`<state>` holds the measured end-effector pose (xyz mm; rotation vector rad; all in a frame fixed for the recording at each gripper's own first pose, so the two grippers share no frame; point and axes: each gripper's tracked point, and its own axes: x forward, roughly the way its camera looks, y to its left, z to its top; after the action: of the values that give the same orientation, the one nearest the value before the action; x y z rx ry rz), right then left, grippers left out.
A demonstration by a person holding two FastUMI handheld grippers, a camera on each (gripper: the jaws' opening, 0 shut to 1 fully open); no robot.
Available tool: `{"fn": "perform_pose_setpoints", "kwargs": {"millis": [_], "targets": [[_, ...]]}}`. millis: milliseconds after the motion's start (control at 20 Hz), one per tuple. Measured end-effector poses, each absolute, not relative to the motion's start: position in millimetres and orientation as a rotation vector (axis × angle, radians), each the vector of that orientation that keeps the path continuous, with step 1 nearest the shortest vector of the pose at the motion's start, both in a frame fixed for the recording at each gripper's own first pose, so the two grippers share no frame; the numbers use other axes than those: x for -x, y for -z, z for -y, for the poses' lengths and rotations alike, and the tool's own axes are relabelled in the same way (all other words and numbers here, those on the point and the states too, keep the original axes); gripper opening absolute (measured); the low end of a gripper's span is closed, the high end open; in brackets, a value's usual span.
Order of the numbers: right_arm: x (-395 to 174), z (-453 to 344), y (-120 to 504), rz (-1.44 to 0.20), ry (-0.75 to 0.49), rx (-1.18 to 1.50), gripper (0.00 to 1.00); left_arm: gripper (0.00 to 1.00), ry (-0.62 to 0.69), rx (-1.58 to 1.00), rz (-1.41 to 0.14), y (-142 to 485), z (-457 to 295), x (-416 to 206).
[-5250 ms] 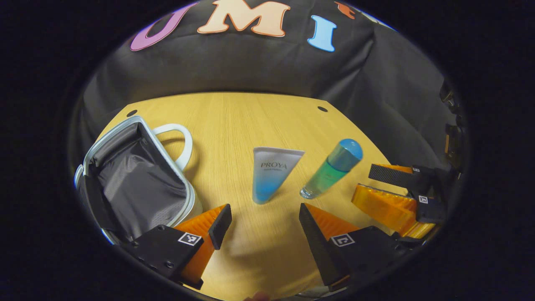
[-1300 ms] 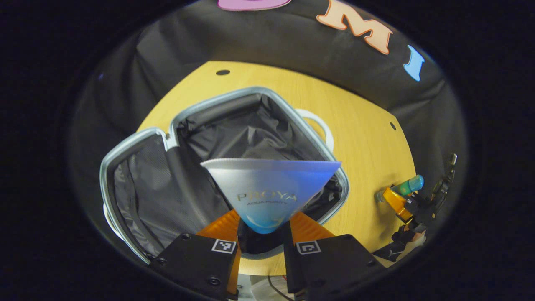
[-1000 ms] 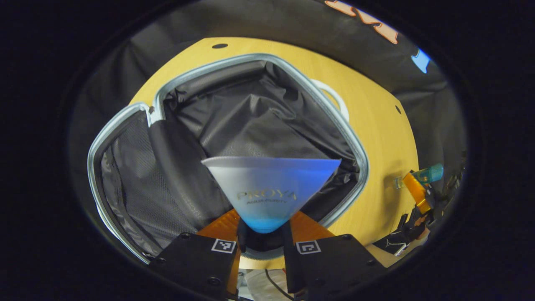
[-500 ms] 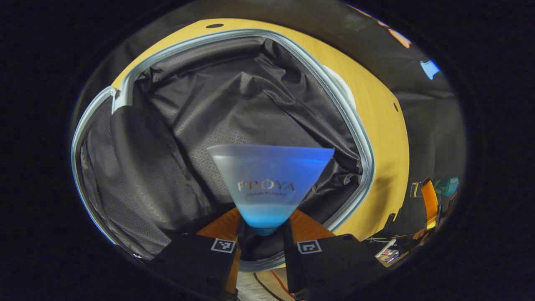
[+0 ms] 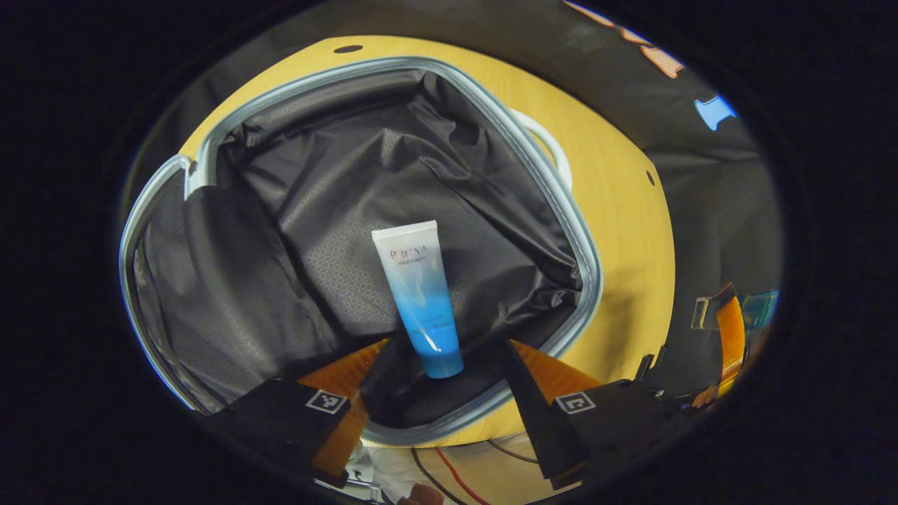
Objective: First open the suitcase, pack the skin care products into it, and then close the suitcase.
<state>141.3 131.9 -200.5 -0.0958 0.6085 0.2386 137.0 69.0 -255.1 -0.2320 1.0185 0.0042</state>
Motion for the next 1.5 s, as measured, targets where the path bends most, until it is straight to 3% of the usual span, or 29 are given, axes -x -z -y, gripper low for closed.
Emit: {"fn": "perform_pose_setpoints", "kwargs": {"millis": [100,150,600,700,850,950,1000,1050,1100,1150,1200,1400,1500], "targets": [[-146,-149,204,-0.616,-0.279,0.112,0.36,0.96,-0.007,0.215,-0.975,241,-75,-128],[-147,-156,207,-0.623,-0.296,0.120,0.40,0.96,-0.011,0.208,-0.952,235,-79,-123],[-164,-237,263,-0.741,-0.441,0.145,0.36,0.97,-0.149,0.367,-0.813,201,-137,-38],[-166,-249,278,-0.770,-0.451,0.156,0.40,0.94,-0.195,0.407,-0.793,205,-152,-23],[-165,-260,302,-0.836,-0.465,0.184,0.36,0.97,-0.262,0.483,-0.782,213,-169,-2],[-162,-262,318,-0.875,-0.470,0.212,0.40,0.97,-0.302,0.528,-0.766,212,-176,13],[-159,-262,324,-0.894,-0.469,0.224,0.36,0.97,-0.323,0.546,-0.756,212,-181,21],[-158,-262,330,-0.910,-0.465,0.235,0.40,0.97,-0.345,0.561,-0.743,210,-185,29],[-156,-262,336,-0.925,-0.459,0.245,0.36,0.97,-0.366,0.573,-0.730,208,-190,34],[-155,-261,340,-0.937,-0.455,0.255,0.40,0.96,-0.386,0.586,-0.714,206,-195,37],[-153,-261,346,-0.952,-0.449,0.264,0.36,0.96,-0.397,0.598,-0.700,205,-199,39],[-148,-256,366,-1.016,-0.424,0.296,0.40,0.96,-0.443,0.640,-0.675,205,-214,51],[-147,-257,373,-1.034,-0.413,0.295,0.37,0.97,-0.469,0.657,-0.675,204,-223,59]]}}
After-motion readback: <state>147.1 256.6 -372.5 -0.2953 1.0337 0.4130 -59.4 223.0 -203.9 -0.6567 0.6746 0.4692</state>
